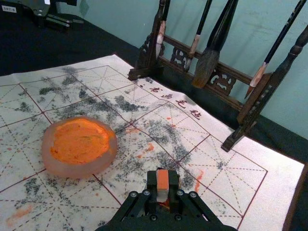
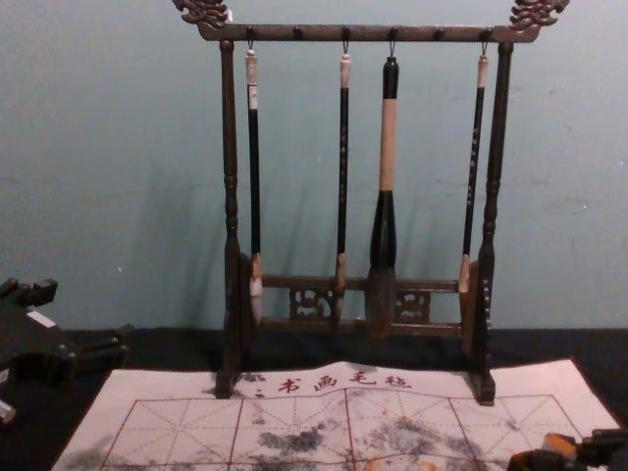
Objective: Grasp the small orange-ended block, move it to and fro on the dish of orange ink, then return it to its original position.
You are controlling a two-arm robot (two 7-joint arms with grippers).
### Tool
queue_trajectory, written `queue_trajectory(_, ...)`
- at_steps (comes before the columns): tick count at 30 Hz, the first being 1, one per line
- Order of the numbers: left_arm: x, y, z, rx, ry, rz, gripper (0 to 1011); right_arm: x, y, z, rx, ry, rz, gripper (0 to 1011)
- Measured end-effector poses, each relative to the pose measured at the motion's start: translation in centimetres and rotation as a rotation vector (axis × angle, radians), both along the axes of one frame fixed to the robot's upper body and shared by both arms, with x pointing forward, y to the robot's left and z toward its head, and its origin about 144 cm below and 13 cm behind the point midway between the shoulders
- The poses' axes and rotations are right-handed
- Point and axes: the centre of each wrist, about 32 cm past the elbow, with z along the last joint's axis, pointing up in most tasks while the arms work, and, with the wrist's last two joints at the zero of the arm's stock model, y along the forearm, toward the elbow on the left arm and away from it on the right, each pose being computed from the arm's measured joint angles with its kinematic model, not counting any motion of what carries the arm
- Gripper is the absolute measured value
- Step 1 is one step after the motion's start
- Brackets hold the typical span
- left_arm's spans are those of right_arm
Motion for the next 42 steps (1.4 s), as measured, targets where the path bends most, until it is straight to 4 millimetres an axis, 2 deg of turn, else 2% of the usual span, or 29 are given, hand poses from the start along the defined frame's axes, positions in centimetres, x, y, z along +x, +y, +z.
queue_trajectory(15,0.0,0.0,0.0,0.000,0.000,0.000,1001,-0.2,0.2,0.9,0.021,-0.012,-0.004,100)
queue_trajectory(29,0.0,0.0,0.0,0.000,0.000,0.000,1001,-0.5,0.1,2.8,0.062,-0.053,0.013,100)
queue_trajectory(42,0.0,0.0,0.0,0.000,0.000,0.000,1001,0.7,1.7,4.8,0.112,-0.057,0.111,100)
